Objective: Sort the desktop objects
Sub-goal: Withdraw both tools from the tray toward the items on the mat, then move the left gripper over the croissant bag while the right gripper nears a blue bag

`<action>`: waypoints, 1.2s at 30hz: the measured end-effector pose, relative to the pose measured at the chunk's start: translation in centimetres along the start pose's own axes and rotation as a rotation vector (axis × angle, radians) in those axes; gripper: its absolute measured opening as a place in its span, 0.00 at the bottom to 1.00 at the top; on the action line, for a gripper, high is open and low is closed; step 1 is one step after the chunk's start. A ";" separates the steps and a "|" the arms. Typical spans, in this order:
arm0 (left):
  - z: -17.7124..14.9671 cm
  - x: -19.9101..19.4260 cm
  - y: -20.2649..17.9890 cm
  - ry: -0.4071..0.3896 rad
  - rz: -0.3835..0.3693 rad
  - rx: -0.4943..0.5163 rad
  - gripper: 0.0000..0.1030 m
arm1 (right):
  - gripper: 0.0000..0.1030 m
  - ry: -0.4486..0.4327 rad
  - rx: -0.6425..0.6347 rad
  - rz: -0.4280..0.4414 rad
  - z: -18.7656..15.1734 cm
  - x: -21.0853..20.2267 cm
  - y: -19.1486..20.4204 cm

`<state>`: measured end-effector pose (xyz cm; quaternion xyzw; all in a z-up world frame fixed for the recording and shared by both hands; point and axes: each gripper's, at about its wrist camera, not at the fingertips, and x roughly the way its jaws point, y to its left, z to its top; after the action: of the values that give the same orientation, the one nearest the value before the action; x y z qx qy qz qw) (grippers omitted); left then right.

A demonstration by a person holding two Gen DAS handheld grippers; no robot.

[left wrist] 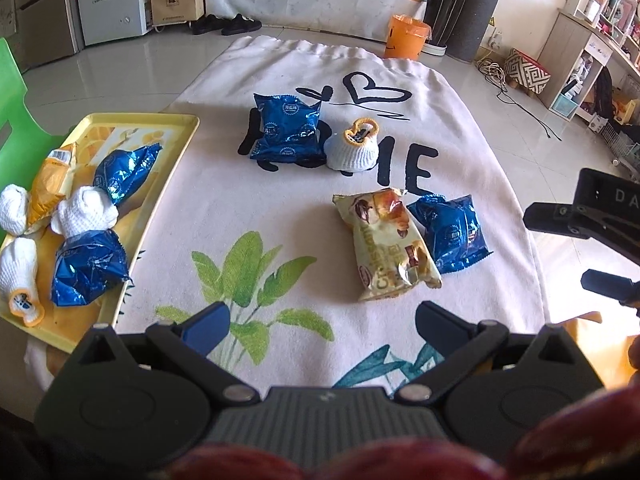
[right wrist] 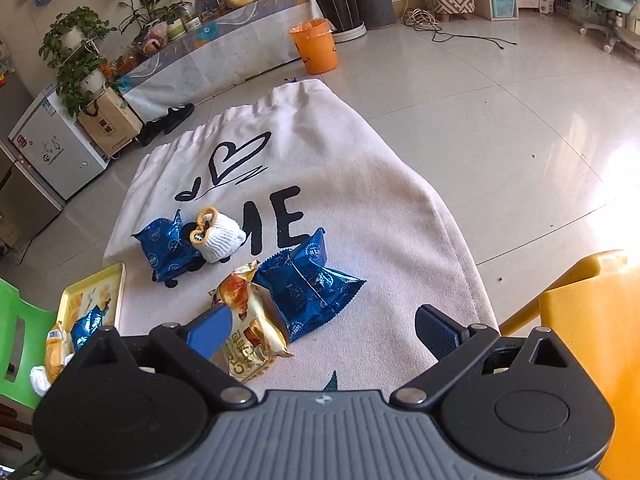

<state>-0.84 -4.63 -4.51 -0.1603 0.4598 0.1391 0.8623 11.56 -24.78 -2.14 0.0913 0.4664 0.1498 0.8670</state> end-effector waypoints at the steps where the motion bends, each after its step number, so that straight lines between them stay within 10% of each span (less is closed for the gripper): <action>1: 0.3 0.5 -0.1 0.006 -0.001 -0.010 1.00 | 0.96 -0.005 0.000 -0.004 0.2 0.2 0.1; 36: 5.6 13.2 -2.6 0.097 0.030 -0.049 1.00 | 0.96 0.057 0.165 0.034 4.0 3.5 -1.5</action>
<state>11.41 -3.52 -12.25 -0.1811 0.5001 0.1555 0.8324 16.98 -25.06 -3.09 0.1662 0.5001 0.1281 0.8402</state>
